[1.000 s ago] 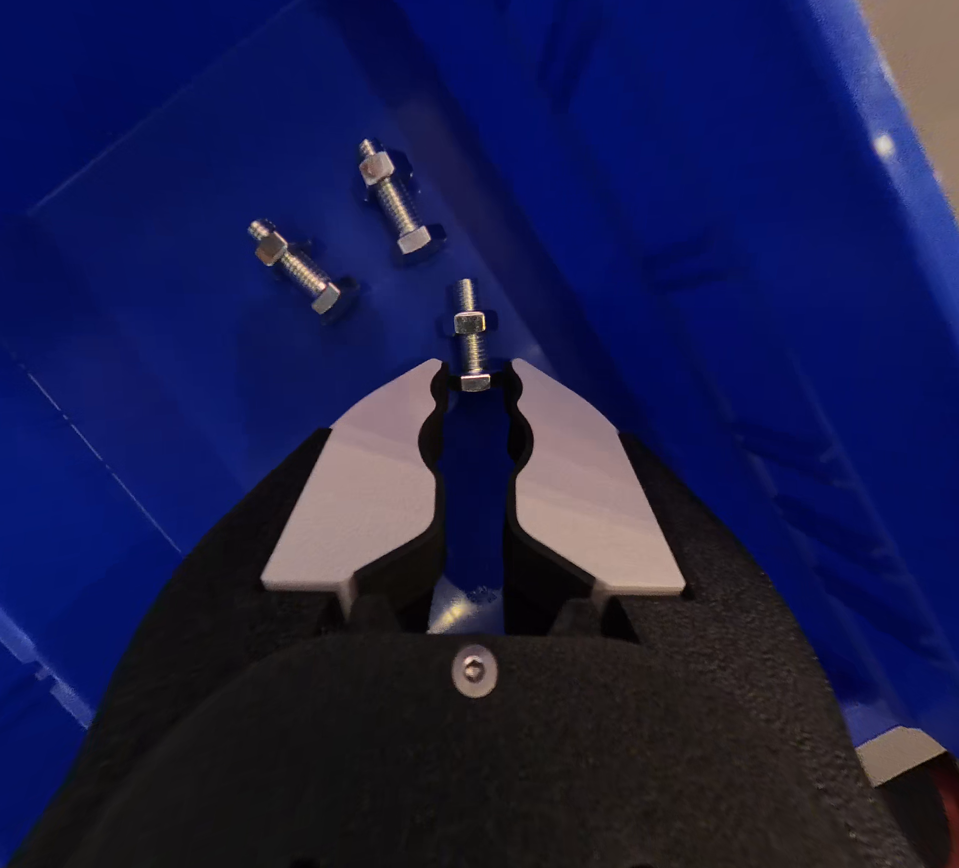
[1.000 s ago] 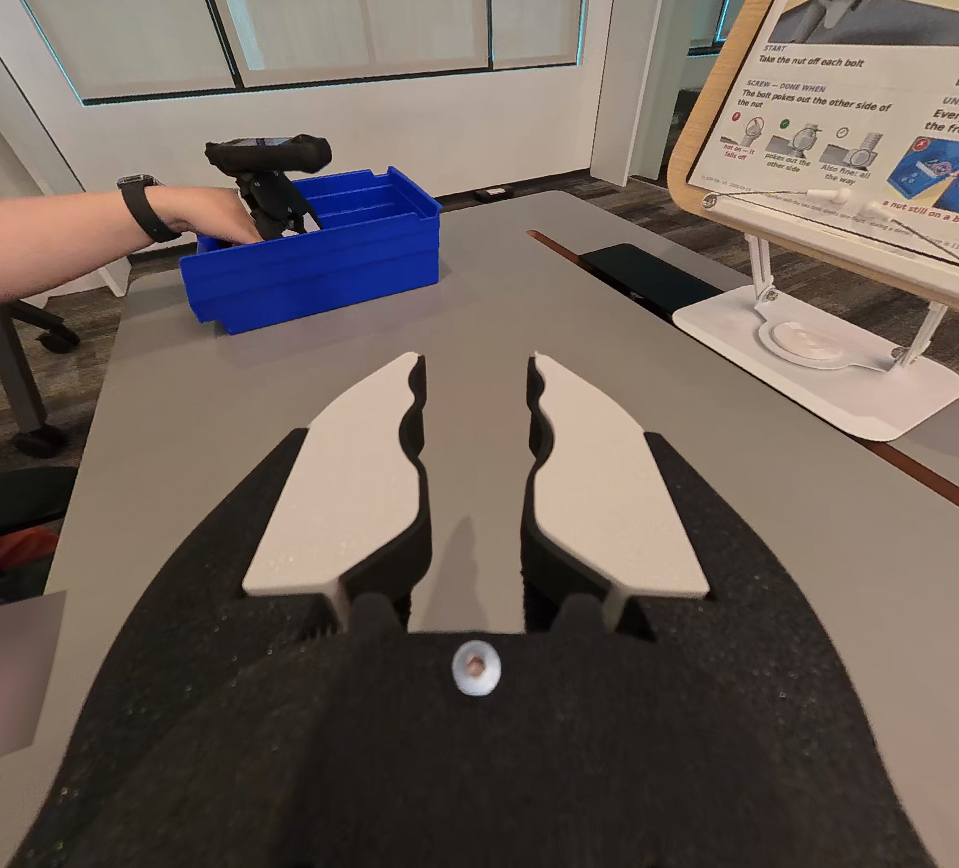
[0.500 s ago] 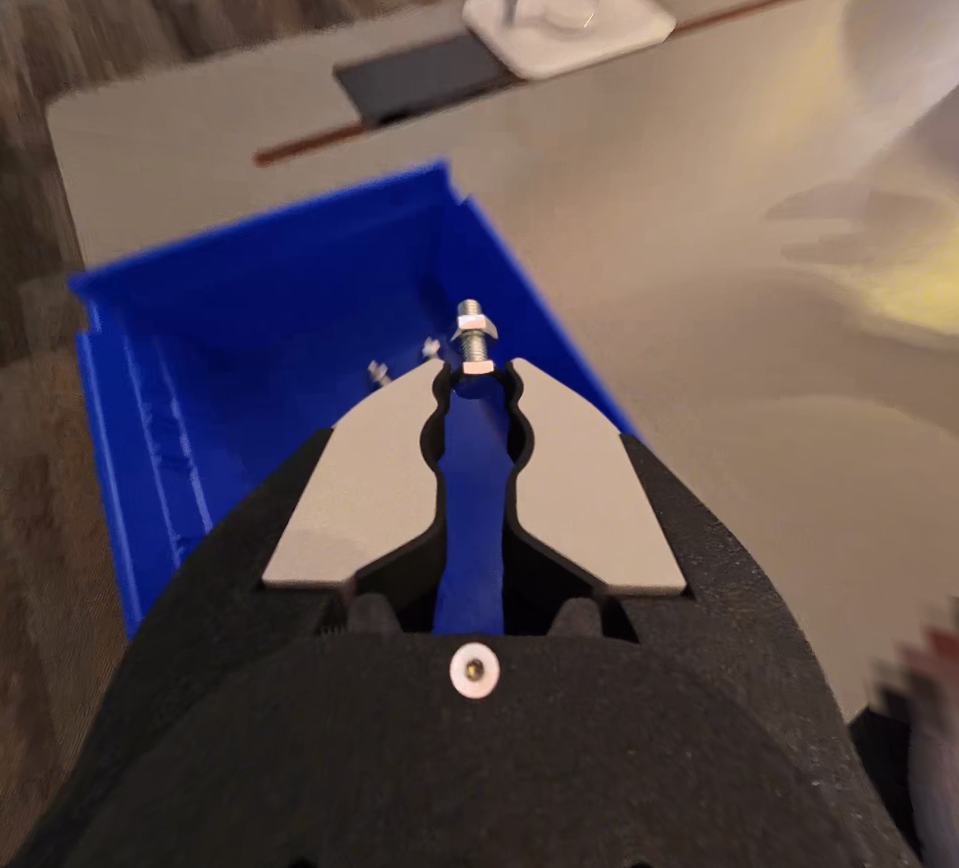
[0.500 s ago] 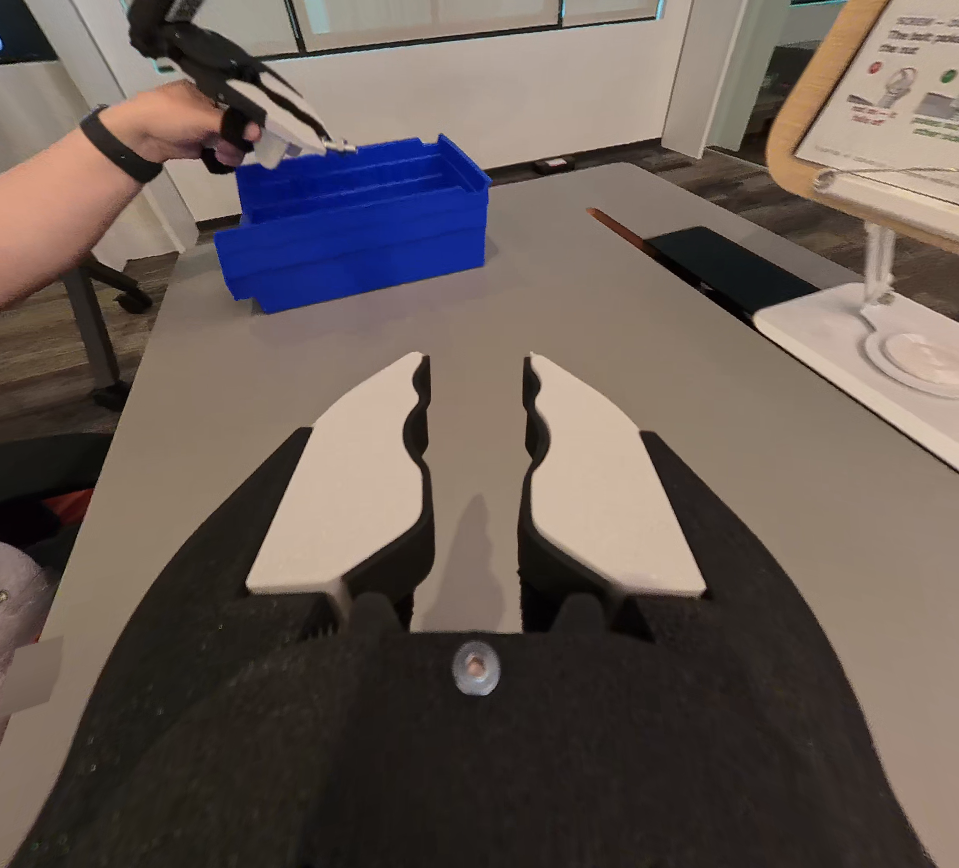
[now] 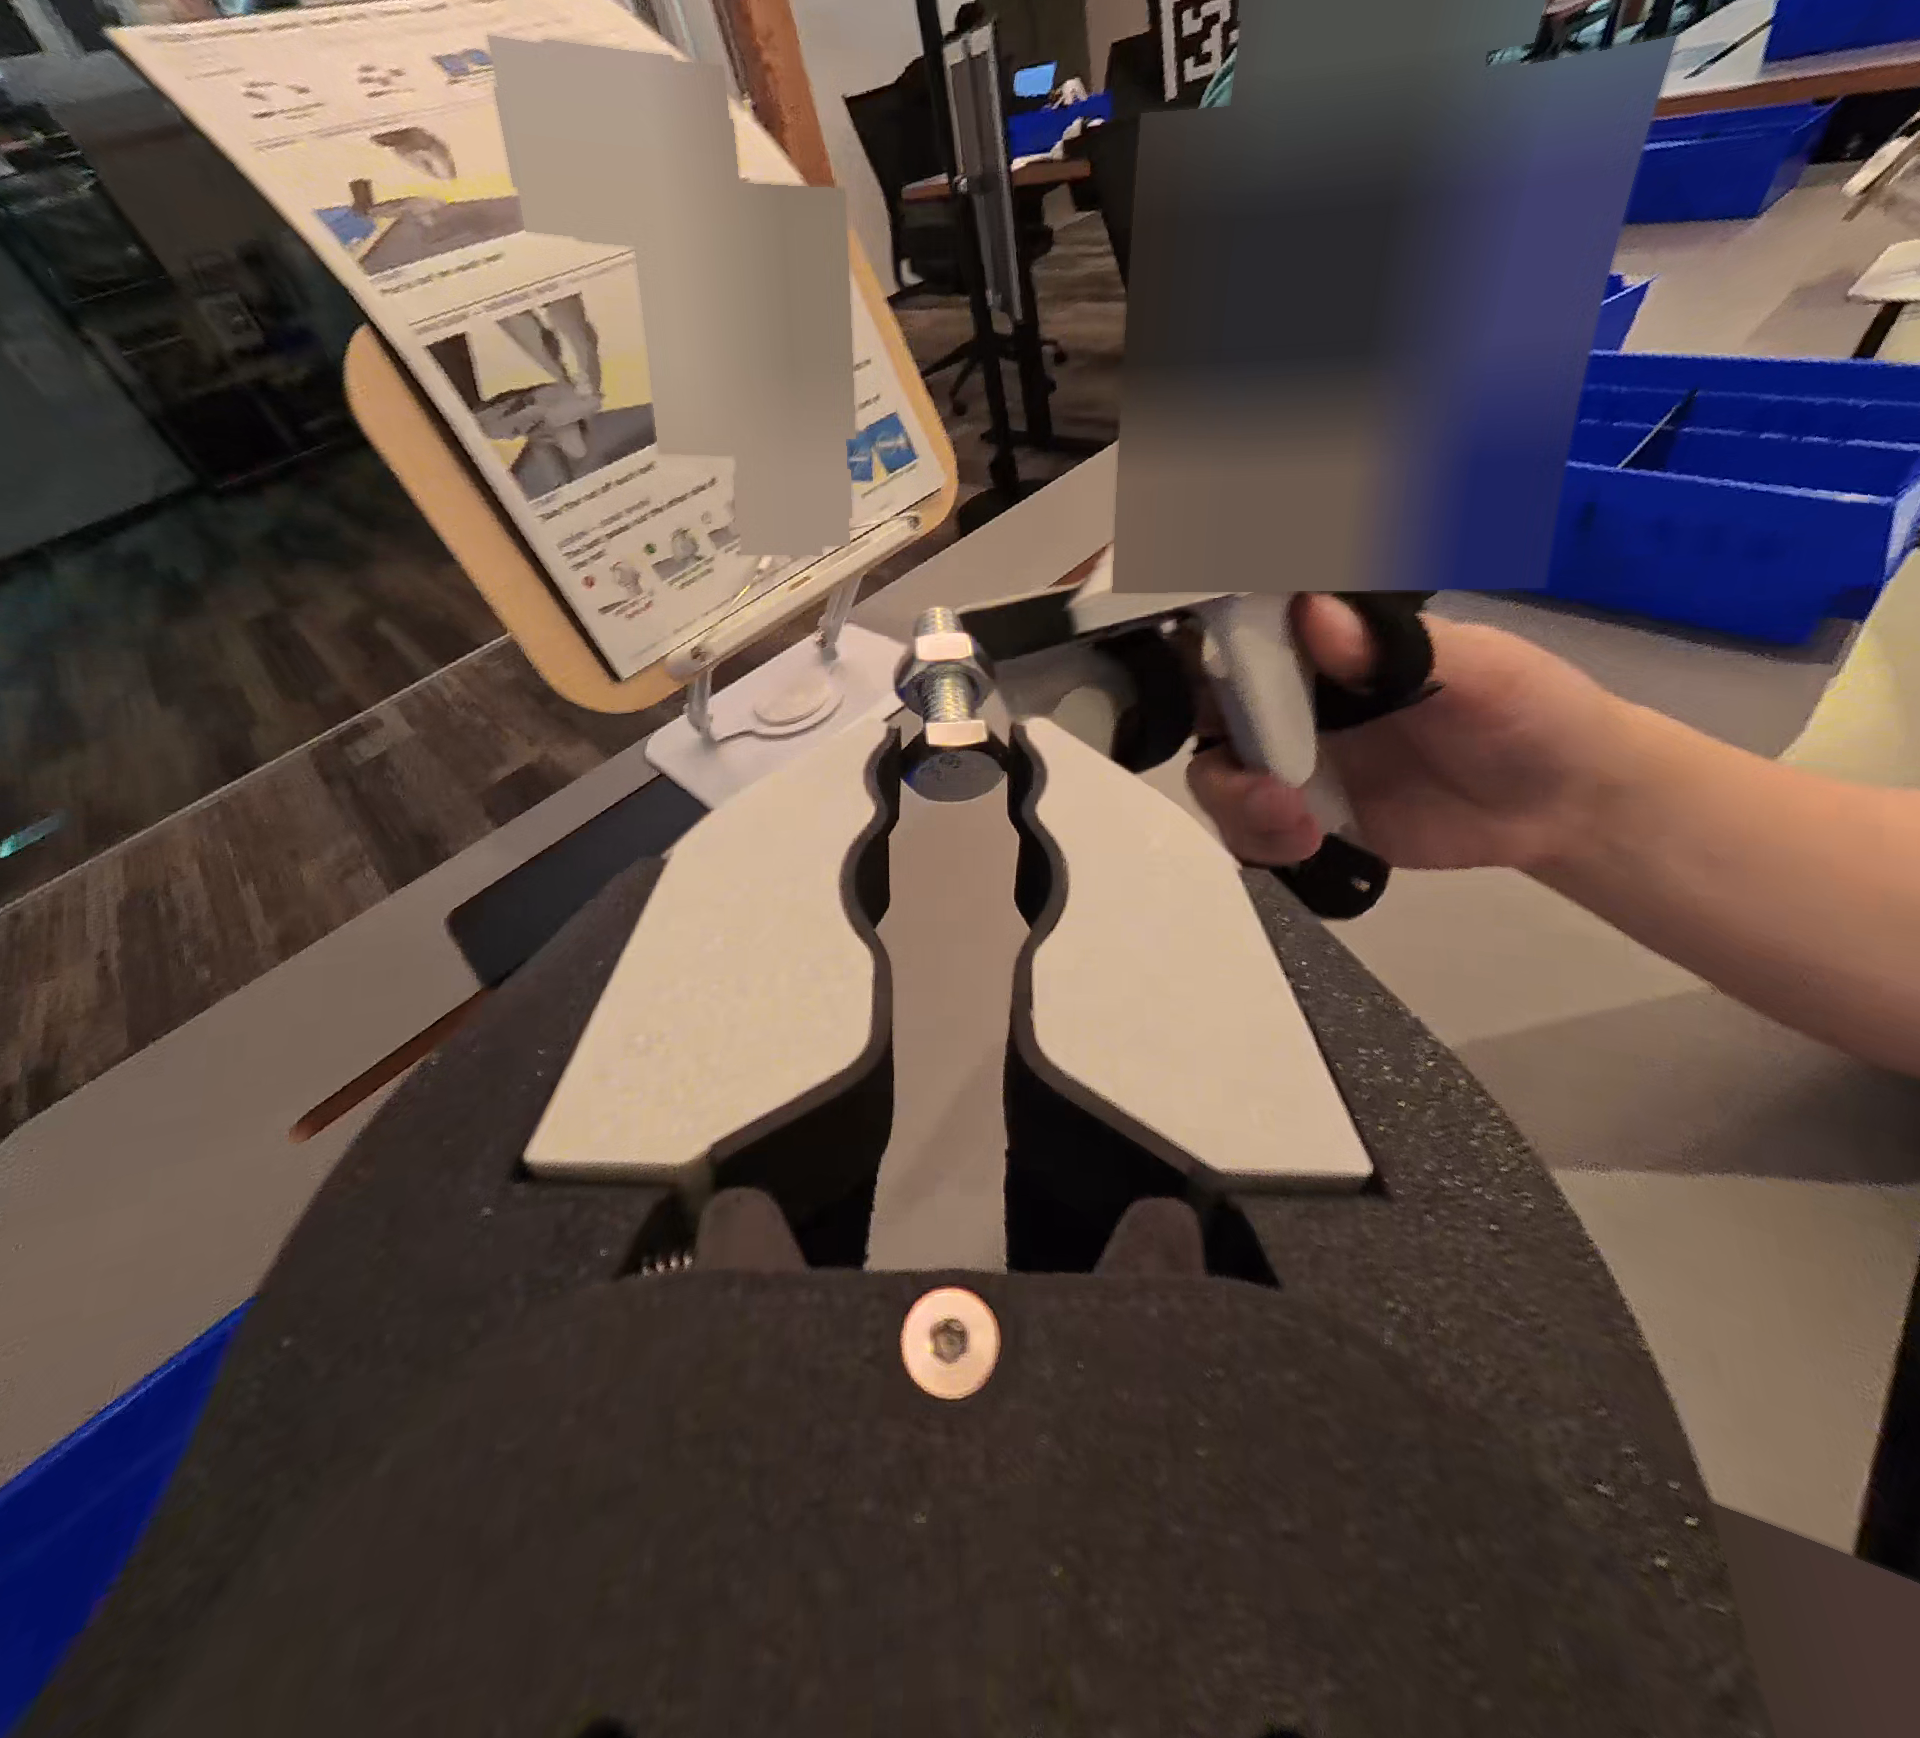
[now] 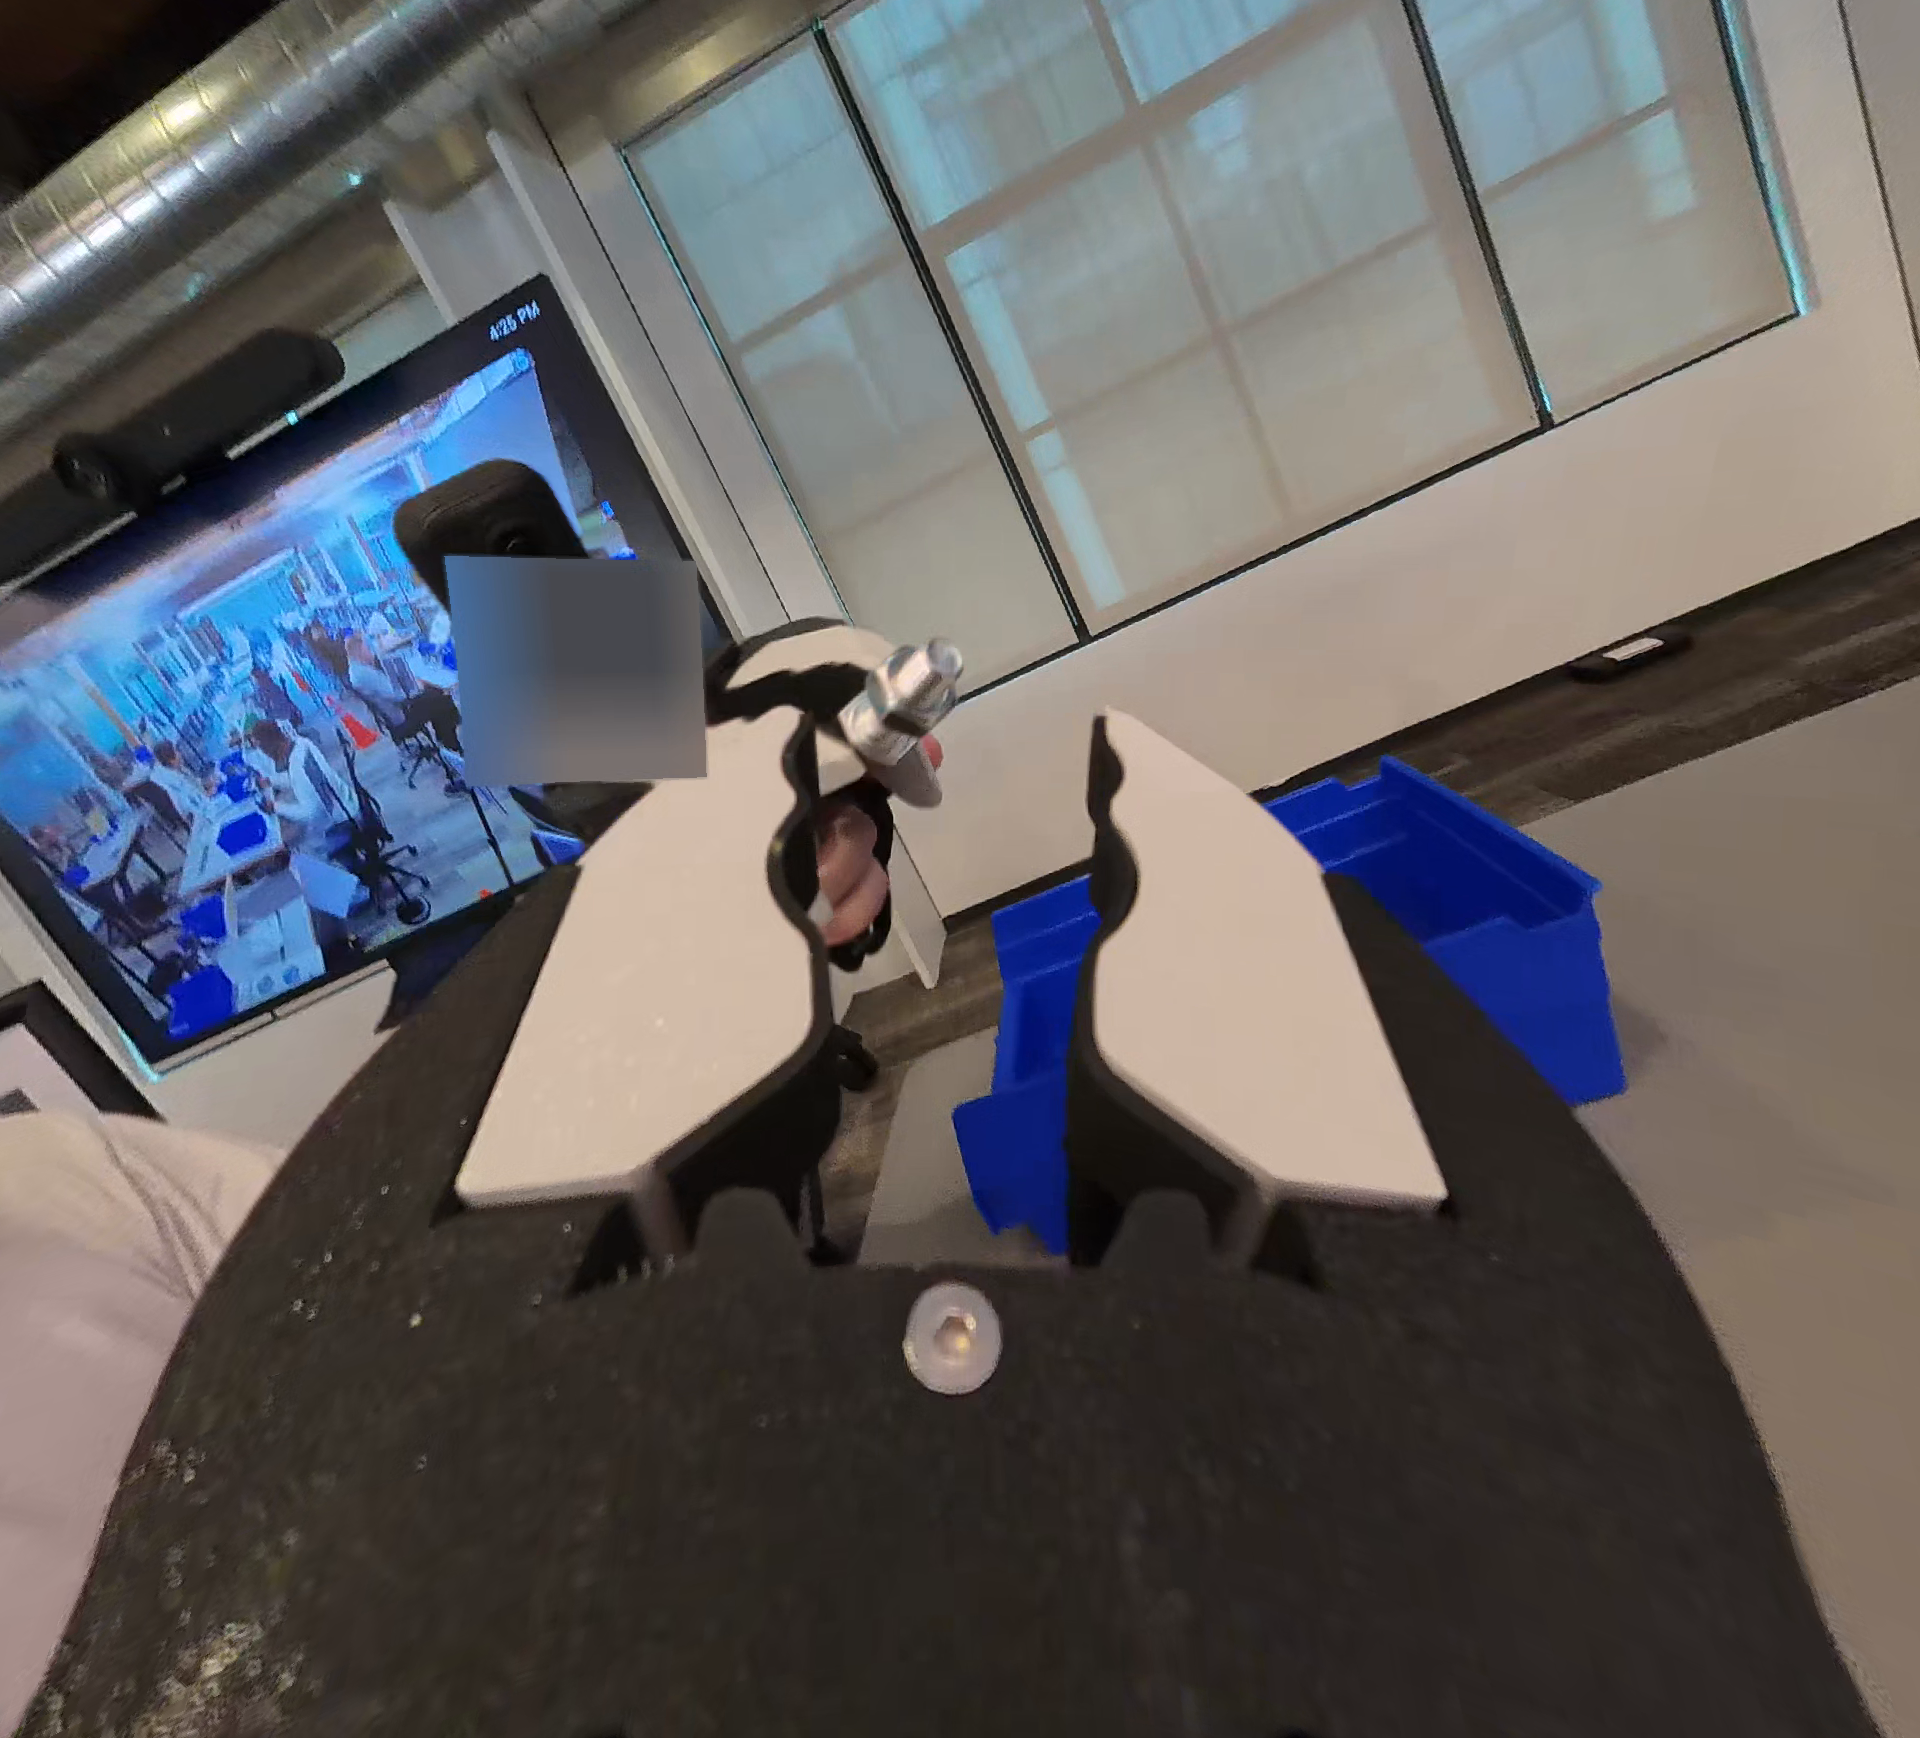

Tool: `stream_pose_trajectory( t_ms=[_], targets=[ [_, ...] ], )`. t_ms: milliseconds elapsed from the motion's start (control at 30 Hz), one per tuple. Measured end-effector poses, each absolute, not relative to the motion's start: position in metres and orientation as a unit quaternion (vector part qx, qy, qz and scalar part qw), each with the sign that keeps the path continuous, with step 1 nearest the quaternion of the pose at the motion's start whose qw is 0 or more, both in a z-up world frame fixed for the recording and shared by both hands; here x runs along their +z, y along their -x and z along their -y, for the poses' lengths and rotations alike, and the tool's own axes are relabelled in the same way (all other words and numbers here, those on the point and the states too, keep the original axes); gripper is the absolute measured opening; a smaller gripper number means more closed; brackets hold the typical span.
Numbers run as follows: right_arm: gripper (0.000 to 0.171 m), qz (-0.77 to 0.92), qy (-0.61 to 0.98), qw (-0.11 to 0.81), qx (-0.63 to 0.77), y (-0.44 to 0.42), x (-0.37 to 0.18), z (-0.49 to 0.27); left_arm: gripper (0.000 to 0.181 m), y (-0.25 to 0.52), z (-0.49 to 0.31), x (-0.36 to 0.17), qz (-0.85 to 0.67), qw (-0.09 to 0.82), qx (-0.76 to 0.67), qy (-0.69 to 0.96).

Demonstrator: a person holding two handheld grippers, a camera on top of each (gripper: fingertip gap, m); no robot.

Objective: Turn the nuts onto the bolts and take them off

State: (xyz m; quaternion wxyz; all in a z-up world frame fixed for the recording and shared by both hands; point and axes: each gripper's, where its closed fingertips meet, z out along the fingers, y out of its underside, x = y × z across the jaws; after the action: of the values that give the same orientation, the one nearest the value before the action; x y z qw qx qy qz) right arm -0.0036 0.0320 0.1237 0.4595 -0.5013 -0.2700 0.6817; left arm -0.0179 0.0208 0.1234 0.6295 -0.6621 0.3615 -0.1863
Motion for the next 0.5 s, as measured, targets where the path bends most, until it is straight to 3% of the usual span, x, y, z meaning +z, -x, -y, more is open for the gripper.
stream_pose_trajectory(
  t_ms=[233, 333, 500],
  targets=[
    [0.04, 0.246, 0.462, 0.414, 0.744, -0.01, 0.133, -0.031, 0.019, -0.016, -0.024, 0.124, -0.369, 0.629, -0.225, 0.646],
    [0.019, 0.254, 0.445, 0.406, 0.757, -0.02, 0.134, -0.028, 0.019, -0.029, -0.025, 0.124, -0.372, 0.628, -0.244, 0.638],
    [0.018, 0.297, 0.481, 0.437, 0.7, -0.034, 0.126, -0.037, 0.02, -0.045, -0.035, 0.113, -0.382, 0.614, -0.231, 0.651]
  ],
)
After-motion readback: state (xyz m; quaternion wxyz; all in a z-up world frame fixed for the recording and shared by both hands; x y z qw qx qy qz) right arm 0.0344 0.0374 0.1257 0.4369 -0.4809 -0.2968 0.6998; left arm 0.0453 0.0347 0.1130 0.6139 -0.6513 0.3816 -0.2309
